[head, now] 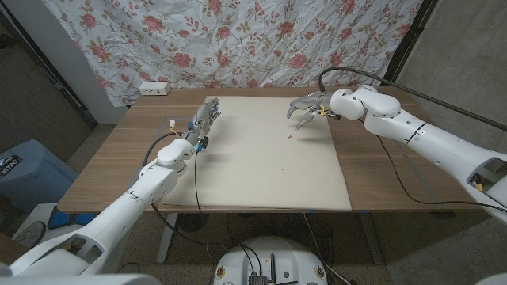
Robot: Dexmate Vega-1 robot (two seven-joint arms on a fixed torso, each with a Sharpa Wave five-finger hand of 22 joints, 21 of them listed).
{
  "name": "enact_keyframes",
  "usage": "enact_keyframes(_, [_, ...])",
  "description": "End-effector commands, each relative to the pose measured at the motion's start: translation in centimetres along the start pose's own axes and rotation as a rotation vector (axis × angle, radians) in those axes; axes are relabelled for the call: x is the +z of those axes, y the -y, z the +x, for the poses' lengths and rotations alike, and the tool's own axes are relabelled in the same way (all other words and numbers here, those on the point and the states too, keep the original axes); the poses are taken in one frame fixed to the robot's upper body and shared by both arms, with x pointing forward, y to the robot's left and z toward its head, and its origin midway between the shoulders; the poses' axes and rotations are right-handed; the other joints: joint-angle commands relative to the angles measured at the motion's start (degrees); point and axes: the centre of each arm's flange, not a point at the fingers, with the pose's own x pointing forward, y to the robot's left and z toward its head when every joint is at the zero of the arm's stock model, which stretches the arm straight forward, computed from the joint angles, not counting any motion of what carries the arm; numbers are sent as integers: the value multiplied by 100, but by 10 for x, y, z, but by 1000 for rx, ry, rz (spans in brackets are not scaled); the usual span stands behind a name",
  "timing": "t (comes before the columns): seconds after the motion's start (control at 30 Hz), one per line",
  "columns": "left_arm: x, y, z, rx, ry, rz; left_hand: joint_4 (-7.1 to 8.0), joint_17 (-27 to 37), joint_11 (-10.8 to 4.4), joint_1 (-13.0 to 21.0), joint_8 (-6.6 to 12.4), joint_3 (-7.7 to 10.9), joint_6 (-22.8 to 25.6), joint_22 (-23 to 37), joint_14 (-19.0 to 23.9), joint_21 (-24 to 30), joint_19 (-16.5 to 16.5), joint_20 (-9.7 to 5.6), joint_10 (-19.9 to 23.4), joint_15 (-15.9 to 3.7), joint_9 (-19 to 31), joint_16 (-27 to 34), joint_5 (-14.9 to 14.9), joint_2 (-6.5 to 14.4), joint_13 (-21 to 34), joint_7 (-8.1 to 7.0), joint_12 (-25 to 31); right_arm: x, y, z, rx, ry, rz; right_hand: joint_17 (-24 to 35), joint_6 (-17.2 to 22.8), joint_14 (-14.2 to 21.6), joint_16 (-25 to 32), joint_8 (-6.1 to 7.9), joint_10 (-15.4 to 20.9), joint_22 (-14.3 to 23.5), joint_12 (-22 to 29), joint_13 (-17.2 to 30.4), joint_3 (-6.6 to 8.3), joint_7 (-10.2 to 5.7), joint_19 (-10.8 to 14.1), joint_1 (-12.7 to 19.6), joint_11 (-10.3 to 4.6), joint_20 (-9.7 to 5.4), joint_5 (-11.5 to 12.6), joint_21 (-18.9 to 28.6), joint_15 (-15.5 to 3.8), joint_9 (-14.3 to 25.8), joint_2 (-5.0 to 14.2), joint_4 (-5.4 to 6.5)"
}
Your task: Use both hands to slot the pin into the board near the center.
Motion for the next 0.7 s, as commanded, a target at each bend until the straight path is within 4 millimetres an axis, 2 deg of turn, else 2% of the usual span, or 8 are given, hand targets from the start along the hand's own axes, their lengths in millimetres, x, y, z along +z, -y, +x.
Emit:
enact_keyframes(0.03, [-3,2,1,-4,-13,-1,2,12,21,22,-19,62,19,16,25,-13,40,-56,28,-7,21,6,12,486,15,-14,-11,5,-4,8,33,10,-45,22,27,62,36,45,16,27,-1,29,-9,-18,48,-21,48,-66,-12,32,-6,20,41,23])
enact_keyframes(0.3, [-3,2,0,1,-21,5,2,12,28,21,-22,72,17,16,35,-19,37,-55,34,0,22,2,11,484,15,-12,-12,8,-7,12,41,13,-53,28,123,128,57,102,60,28,-10,30,-14,-23,123,32,100,-96,-17,51,3,33,65,25])
enact_keyframes(0.7, [-4,3,-3,4,-25,6,5,13,33,17,-23,85,22,16,37,-26,39,-56,36,4,22,-6,8,479,16,-5,-16,12,-14,16,29,10,-78,43,341,203,81,228,117,27,-26,31,-22,-29,230,118,90,-101,-38,68,-20,66,116,32])
